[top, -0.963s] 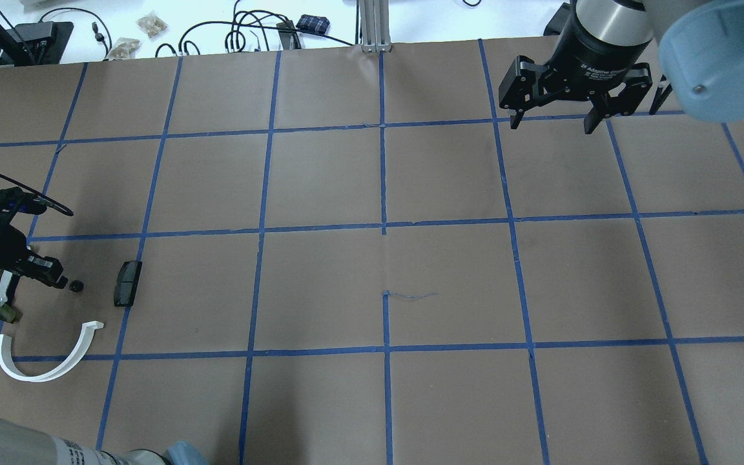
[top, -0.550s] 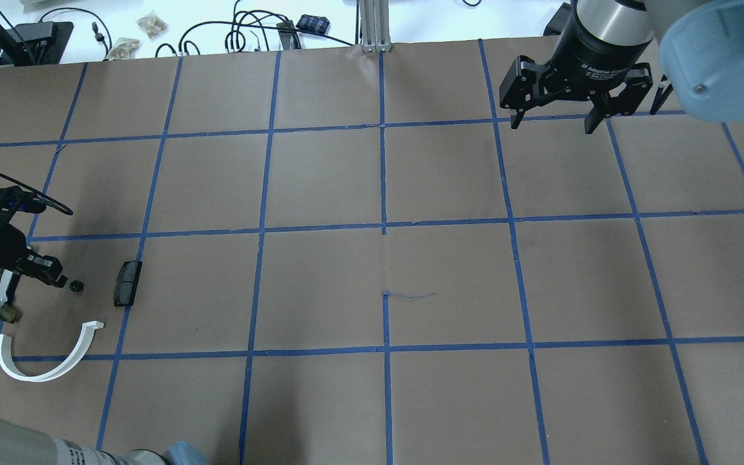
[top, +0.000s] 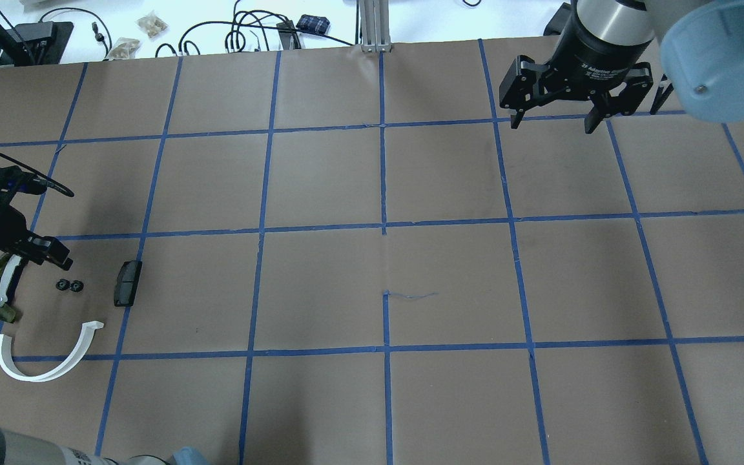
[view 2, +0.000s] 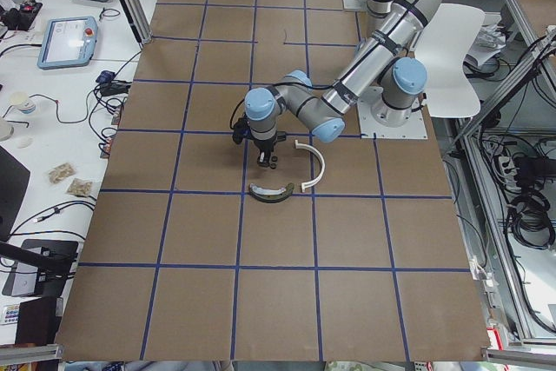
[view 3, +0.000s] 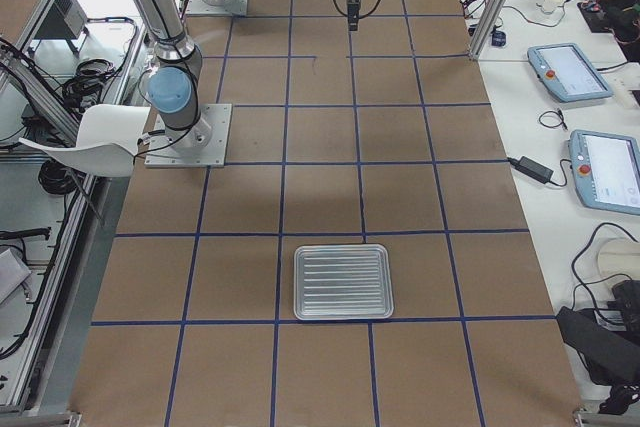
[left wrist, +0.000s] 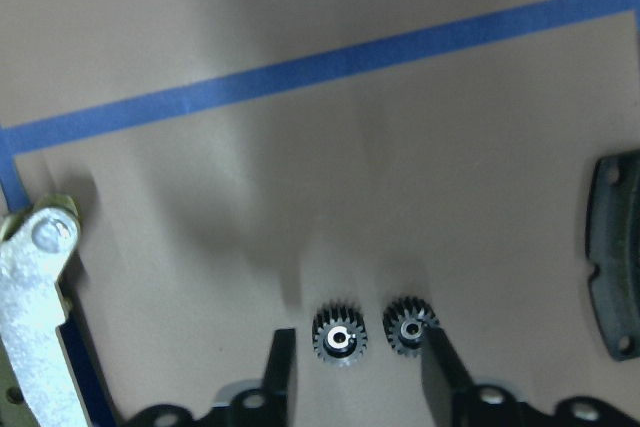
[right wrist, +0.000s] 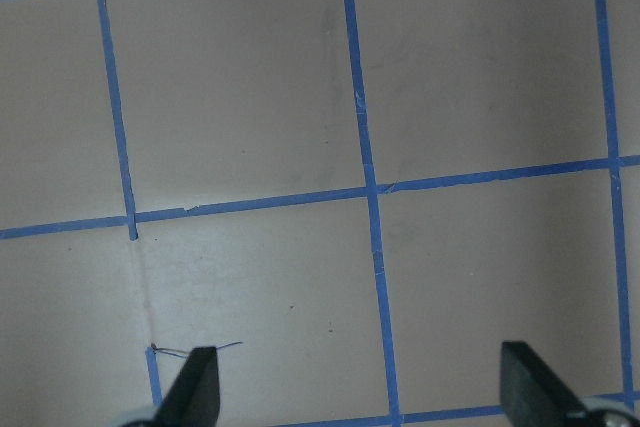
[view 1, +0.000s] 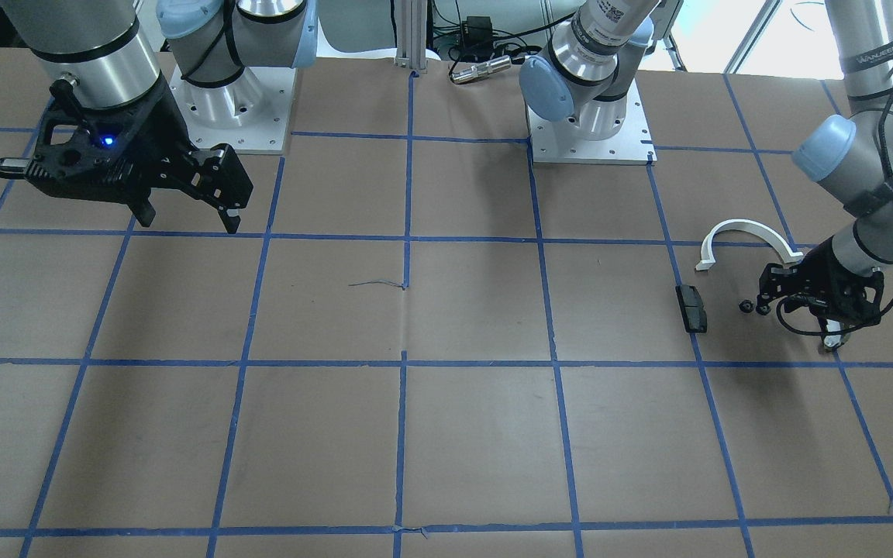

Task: Place bearing gear from tray to pile

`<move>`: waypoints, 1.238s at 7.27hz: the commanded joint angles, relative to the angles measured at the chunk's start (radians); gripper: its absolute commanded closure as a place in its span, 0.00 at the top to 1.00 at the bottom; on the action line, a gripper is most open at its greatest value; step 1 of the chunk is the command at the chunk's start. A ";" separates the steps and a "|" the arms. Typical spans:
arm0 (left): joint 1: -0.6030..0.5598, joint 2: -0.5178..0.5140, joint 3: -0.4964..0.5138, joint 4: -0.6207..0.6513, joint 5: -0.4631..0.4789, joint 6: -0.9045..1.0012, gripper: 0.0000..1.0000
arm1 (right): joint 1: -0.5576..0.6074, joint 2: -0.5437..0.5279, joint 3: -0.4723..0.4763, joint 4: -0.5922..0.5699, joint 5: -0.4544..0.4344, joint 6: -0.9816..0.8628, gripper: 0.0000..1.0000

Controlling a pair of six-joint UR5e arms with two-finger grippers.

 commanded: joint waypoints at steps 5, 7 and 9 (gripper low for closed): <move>-0.502 0.148 0.382 -0.487 -0.114 -0.796 1.00 | -0.004 -0.001 0.005 0.002 -0.005 -0.004 1.00; -0.616 0.186 0.518 -0.673 -0.037 -0.860 1.00 | -0.006 -0.001 0.006 0.001 -0.012 -0.007 1.00; -0.607 0.258 0.547 -0.841 -0.021 -0.854 1.00 | -0.006 -0.001 0.011 0.004 -0.015 -0.010 1.00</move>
